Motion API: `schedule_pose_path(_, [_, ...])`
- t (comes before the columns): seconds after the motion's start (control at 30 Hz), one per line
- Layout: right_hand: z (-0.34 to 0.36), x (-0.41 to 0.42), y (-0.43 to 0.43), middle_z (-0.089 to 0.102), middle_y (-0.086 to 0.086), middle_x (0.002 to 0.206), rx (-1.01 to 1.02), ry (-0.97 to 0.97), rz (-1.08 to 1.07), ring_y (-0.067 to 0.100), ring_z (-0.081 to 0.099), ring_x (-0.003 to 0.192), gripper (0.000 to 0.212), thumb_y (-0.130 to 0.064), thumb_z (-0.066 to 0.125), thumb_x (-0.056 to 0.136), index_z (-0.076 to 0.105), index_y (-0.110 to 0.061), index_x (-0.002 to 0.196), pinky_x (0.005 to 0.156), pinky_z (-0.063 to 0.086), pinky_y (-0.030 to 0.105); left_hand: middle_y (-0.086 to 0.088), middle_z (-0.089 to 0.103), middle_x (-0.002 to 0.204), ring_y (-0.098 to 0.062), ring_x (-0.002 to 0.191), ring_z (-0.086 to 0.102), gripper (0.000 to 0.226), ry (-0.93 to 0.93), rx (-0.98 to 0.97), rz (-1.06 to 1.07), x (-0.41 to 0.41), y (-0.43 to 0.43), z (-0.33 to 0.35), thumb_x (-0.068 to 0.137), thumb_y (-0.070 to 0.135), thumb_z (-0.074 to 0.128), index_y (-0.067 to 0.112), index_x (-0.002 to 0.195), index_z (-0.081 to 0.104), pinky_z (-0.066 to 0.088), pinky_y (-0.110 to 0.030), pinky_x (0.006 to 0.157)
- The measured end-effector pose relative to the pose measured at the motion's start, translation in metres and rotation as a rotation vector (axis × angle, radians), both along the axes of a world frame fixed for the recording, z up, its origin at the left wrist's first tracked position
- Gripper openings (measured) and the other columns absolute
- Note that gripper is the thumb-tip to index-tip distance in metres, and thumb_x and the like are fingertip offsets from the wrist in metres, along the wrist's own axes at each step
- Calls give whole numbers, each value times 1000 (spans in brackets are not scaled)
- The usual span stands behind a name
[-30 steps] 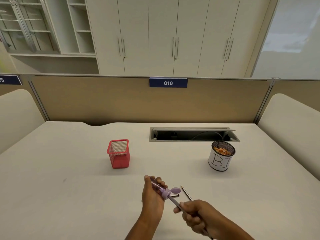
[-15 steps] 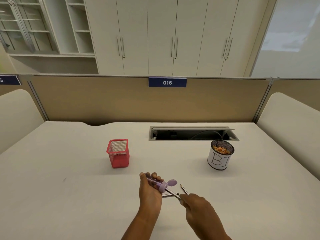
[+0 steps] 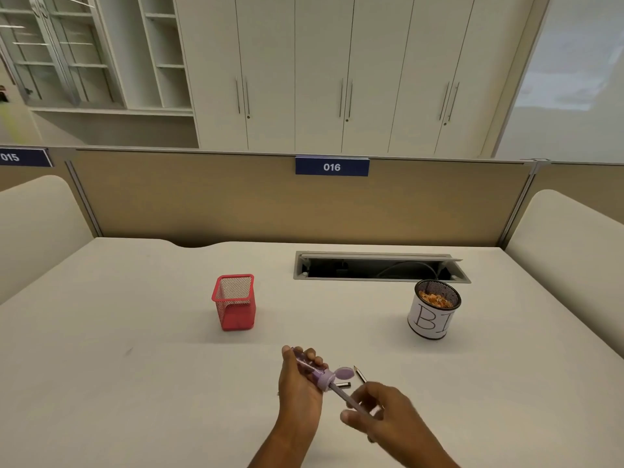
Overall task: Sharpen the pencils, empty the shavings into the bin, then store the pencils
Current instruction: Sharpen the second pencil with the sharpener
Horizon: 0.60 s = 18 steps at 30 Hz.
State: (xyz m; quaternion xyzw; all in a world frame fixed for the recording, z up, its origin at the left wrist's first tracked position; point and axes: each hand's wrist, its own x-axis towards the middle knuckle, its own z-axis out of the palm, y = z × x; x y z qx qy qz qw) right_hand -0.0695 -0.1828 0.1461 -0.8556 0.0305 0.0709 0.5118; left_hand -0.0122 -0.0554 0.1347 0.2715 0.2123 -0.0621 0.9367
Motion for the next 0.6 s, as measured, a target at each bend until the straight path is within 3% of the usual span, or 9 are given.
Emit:
schedule_pose_path(0.1, [-18, 1, -1, 53, -5, 61, -614, -544, 23, 7, 49, 42, 11, -23, 68, 61, 58, -28, 61, 37, 29, 11, -2, 55, 45, -13, 39, 51, 37, 10, -22, 17, -1, -4, 2, 99, 34, 34, 12, 72, 46, 41, -29, 62])
schedule_pose_path(0.17, [-22, 2, 3, 56, -2, 52, -825, -741, 5, 12, 50, 37, 18, -18, 61, 72, 65, -16, 54, 31, 31, 18, -2, 56, 44, -12, 37, 53, 37, 15, -33, 44, -3, -7, 4, 99, 33, 34, 12, 71, 46, 42, -29, 64])
schedule_pose_path(0.23, [-25, 3, 7, 55, -3, 46, -822, -744, -15, 13, 48, 33, 33, -22, 46, 79, 65, -16, 51, 30, 30, 18, -1, 56, 44, -12, 36, 53, 37, 8, -34, 58, -4, -8, 4, 99, 33, 34, 11, 72, 46, 41, -30, 64])
schedule_pose_path(0.3, [-20, 1, 11, 51, -7, 42, -750, -614, -8, 9, 43, 33, 26, -22, 45, 73, 59, -15, 52, 32, 25, 16, -1, 56, 44, -12, 37, 53, 37, 5, -17, 54, -5, -7, 2, 99, 33, 34, 12, 72, 46, 41, -29, 63])
schedule_pose_path(0.37, [-8, 2, 14, 44, -8, 37, -376, -226, -52, 7, 38, 36, 25, -14, 50, 82, 57, -10, 59, 39, 24, 13, 0, 55, 44, -11, 39, 51, 36, -3, 6, 45, -7, -5, 1, 99, 33, 34, 13, 73, 45, 41, -28, 60])
schedule_pose_path(0.43, [3, 7, 7, 41, -8, 36, 223, 295, -130, 3, 28, 29, 38, -8, 51, 88, 59, -12, 51, 34, 21, 13, 0, 53, 43, -11, 37, 50, 36, -7, 9, 25, -10, -5, 4, 100, 32, 33, 12, 72, 44, 45, -27, 51])
schedule_pose_path(0.5, [7, 7, -3, 40, 0, 39, 704, 703, -114, 6, 25, 25, 20, -2, 58, 81, 58, -3, 60, 29, 16, 11, -1, 51, 42, -11, 34, 48, 37, -16, -3, 13, -13, -5, 6, 100, 30, 33, 11, 70, 43, 47, -22, 39])
schedule_pose_path(0.53, [8, 7, -3, 40, 3, 40, 870, 826, -83, 7, 26, 23, 14, 1, 68, 71, 57, 1, 63, 28, 15, 9, -1, 51, 42, -11, 34, 48, 37, -25, -2, 3, -13, -5, 8, 100, 30, 32, 10, 70, 43, 47, -21, 37])
schedule_pose_path(0.6, [11, 4, -4, 43, 6, 40, 951, 859, -72, 9, 30, 22, 19, 1, 75, 65, 56, 4, 67, 28, 16, 8, -1, 52, 43, -10, 36, 48, 37, -29, 4, -21, -13, -5, 7, 100, 32, 32, 11, 71, 44, 47, -20, 40])
